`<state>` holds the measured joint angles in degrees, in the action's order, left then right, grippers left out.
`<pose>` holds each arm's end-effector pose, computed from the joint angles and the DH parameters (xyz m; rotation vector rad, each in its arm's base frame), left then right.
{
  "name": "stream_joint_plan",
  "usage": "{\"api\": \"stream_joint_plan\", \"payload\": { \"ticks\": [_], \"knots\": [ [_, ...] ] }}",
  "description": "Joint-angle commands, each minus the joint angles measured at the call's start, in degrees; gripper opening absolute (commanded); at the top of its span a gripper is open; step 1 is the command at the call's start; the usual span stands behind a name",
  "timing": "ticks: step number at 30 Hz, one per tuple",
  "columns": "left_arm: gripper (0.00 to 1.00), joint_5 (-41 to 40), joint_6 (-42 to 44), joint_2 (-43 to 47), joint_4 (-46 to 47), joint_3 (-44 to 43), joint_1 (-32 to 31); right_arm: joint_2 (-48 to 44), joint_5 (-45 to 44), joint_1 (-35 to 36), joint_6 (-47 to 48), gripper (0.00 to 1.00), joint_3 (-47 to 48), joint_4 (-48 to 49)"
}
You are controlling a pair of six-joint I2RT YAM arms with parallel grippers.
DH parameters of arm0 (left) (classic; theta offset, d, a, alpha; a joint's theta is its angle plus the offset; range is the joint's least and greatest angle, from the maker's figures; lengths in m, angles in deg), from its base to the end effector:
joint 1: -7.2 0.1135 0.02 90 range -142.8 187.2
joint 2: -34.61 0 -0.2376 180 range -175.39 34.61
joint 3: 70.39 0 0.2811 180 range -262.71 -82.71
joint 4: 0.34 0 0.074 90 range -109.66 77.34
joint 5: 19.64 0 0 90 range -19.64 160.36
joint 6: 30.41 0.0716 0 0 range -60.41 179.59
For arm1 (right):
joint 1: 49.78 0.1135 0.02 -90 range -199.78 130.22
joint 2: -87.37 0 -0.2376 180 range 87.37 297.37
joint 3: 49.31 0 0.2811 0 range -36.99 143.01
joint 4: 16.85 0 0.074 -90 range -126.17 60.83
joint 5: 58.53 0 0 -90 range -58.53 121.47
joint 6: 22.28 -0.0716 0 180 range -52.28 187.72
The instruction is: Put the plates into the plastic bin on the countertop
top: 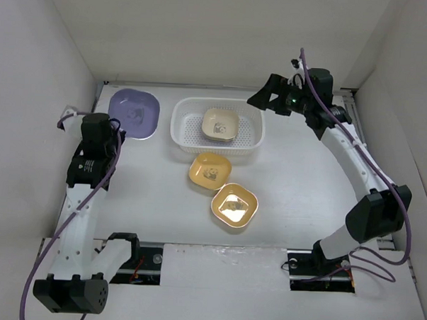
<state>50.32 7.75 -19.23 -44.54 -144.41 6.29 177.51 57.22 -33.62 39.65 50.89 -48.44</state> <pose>0.2730 0.0202 0.3448 -1.0452 1.6721 -0.2549 0.4007 0.1485 0.3494 -0.1021 2.0244 0.9372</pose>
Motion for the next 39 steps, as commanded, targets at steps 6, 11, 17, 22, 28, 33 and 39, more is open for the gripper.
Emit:
{"api": "stream_joint_plan", "payload": {
  "ticks": [6,11,17,22,28,33,39],
  "knots": [
    [0.00,35.82,22.11,-26.71,27.31,-15.79,-0.06,-13.57,-2.20,-5.35,0.13,1.00,-5.87,-1.48],
    [0.00,37.95,40.10,-47.72,14.50,-43.02,-6.21,-18.16,-3.61,-8.51,0.65,1.00,-6.66,-5.60],
    [0.00,42.71,45.15,-67.70,2.79,-66.45,-9.19,-21.67,-5.45,-7.82,1.96,1.00,-7.89,-8.06],
    [0.00,33.58,50.60,-70.61,2.08,-67.60,-16.14,-24.32,-7.39,-6.76,3.73,1.00,-12.64,-8.59],
    [0.00,31.81,52.79,-73.33,2.08,-66.45,-18.69,-26.77,-8.09,-6.14,5.14,1.00,-14.49,-10.00],
    [0.00,29.36,52.28,-74.74,2.08,-65.58,-18.69,-27.92,-8.62,-5.09,5.66,1.00,-15.01,-11.14],
    [0.00,28.65,51.05,-76.41,2.08,-67.24,-18.69,-27.92,-10.90,-2.37,5.66,1.00,-15.54,-11.67]
  ]
}}
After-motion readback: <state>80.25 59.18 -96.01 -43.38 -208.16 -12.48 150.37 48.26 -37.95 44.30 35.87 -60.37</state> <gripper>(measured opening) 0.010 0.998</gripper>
